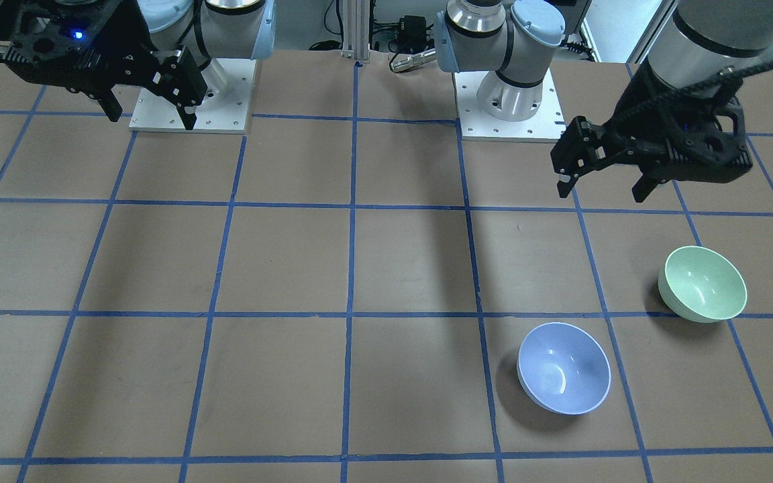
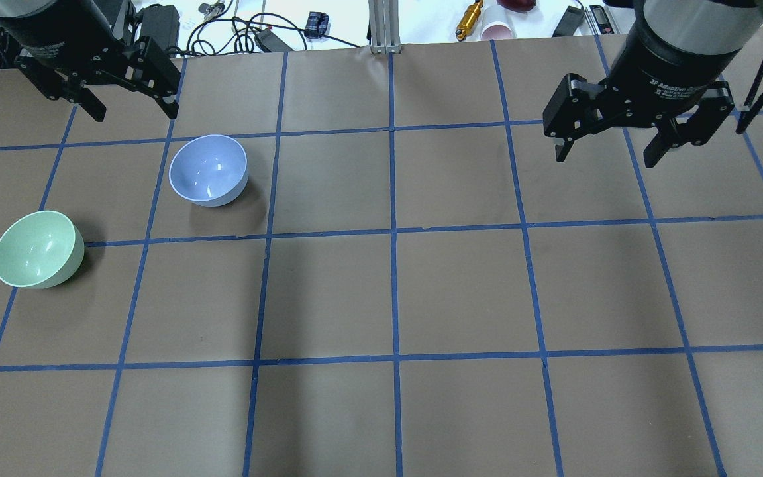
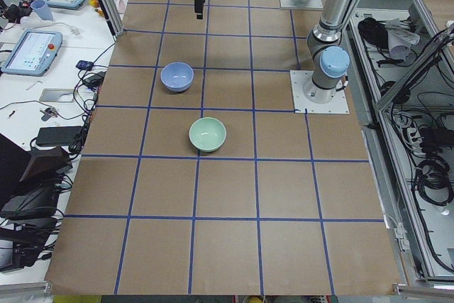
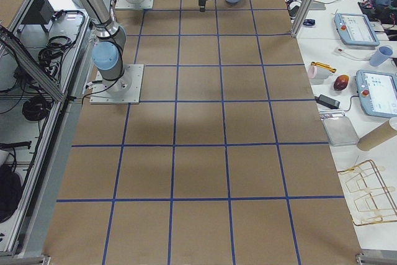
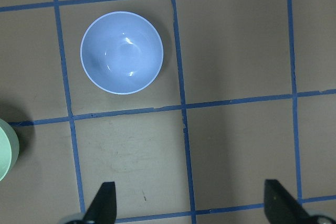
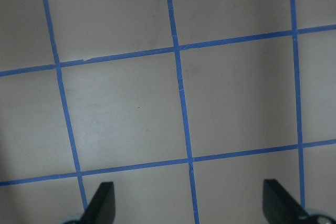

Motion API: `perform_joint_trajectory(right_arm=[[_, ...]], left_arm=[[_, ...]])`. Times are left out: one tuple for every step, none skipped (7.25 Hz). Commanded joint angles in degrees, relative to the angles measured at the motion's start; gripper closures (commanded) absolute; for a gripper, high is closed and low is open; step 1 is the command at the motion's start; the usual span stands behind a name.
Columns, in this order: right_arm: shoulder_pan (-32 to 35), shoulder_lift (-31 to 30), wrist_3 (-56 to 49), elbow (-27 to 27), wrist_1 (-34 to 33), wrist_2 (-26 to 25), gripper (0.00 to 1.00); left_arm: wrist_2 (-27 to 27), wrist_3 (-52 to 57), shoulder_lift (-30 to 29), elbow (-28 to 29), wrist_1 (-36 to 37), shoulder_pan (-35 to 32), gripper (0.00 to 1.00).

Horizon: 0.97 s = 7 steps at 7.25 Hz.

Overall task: Stack green bowl on blue bowl
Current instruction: 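Move the left gripper down toward the pale green bowl's rim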

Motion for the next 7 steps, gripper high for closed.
perform_joint_trajectory(right_arm=[[0.0,0.0,0.0,0.0,0.1,0.0,0.00],[0.0,0.0,0.0,0.0,0.1,0.0,0.00],[0.0,0.0,0.0,0.0,0.0,0.0,0.00],[0.0,0.0,0.0,0.0,0.0,0.0,0.00],[0.0,0.0,0.0,0.0,0.0,0.0,0.00],[0.0,0.0,0.0,0.0,0.0,0.0,0.00],[0.0,0.0,0.0,0.0,0.1,0.0,0.00]], left_arm=[[0.0,0.3,-0.8,-1.8,0.0,5.7,0.00],[0.3,1.4,-1.9,-3.4,0.9,6.6,0.00],[3.1,2.4,-3.0,-4.3,2.7,8.2,0.00],[3.9,5.5,-3.6,-4.4,2.9,11.5,0.00],[3.9,9.1,-4.1,-4.5,2.5,15.3,0.00],[4.2,16.7,-4.9,-5.0,3.0,18.5,0.00],[4.1,21.2,-5.5,-6.7,4.9,21.6,0.00]])
